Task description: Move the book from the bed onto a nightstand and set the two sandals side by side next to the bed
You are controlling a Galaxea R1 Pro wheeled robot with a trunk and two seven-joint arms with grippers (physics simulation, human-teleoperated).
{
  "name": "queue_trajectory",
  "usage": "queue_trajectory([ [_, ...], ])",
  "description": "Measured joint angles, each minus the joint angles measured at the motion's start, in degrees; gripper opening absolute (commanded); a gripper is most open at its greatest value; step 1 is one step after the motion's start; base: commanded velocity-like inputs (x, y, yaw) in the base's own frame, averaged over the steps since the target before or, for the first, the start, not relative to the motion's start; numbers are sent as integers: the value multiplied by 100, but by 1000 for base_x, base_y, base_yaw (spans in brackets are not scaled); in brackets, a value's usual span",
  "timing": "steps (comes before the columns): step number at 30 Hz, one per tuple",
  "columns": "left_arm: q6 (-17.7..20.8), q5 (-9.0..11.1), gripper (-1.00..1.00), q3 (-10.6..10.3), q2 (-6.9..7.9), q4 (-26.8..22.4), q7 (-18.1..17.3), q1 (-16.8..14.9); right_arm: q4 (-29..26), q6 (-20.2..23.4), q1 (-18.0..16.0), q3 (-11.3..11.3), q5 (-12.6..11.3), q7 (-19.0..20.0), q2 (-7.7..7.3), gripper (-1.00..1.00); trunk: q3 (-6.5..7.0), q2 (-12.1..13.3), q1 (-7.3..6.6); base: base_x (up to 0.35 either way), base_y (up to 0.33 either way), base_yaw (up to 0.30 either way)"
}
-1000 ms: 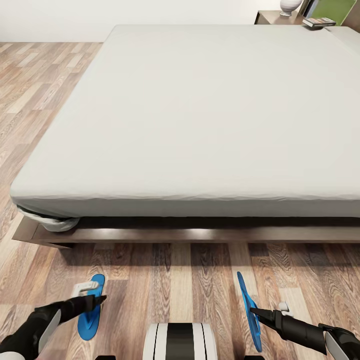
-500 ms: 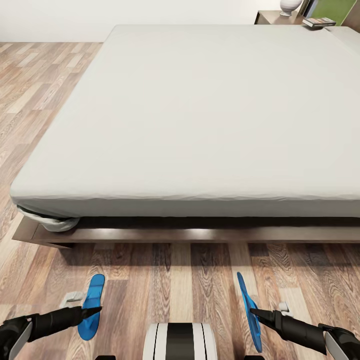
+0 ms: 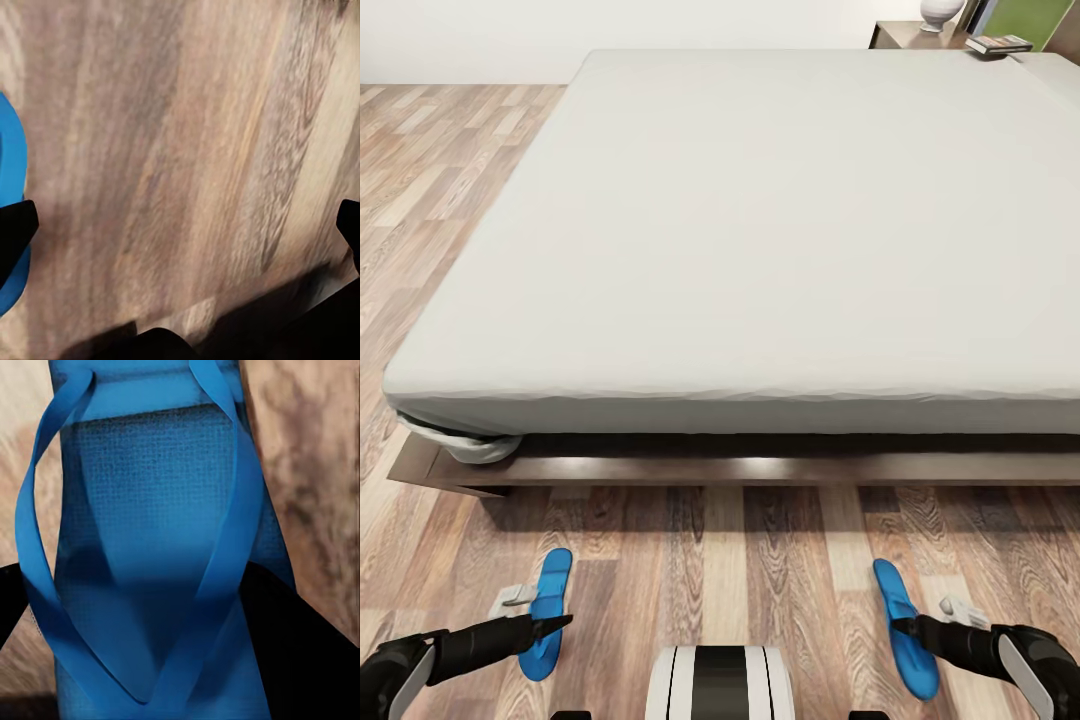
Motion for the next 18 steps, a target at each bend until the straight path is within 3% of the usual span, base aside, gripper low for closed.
queue_trajectory([
  [3,6,2,100,74,4,0,-11,-2,-26,-148,0,-10,0,-35,-2,-100,0,0,0,0,2,0],
  [8,6,-10,100,535,18,0,-187,-1,-31,-407,0,-9,8,-63,-2,-100,0,0,0,0,1,0],
  [12,5,-19,100,608,17,-2,-238,2,-30,-444,-1,-11,9,-63,-2,-100,0,0,0,0,91,0],
  [18,5,-27,100,618,12,-4,-247,4,-31,-720,-1,-5,15,-78,2,-100,0,0,0,0,240,0],
])
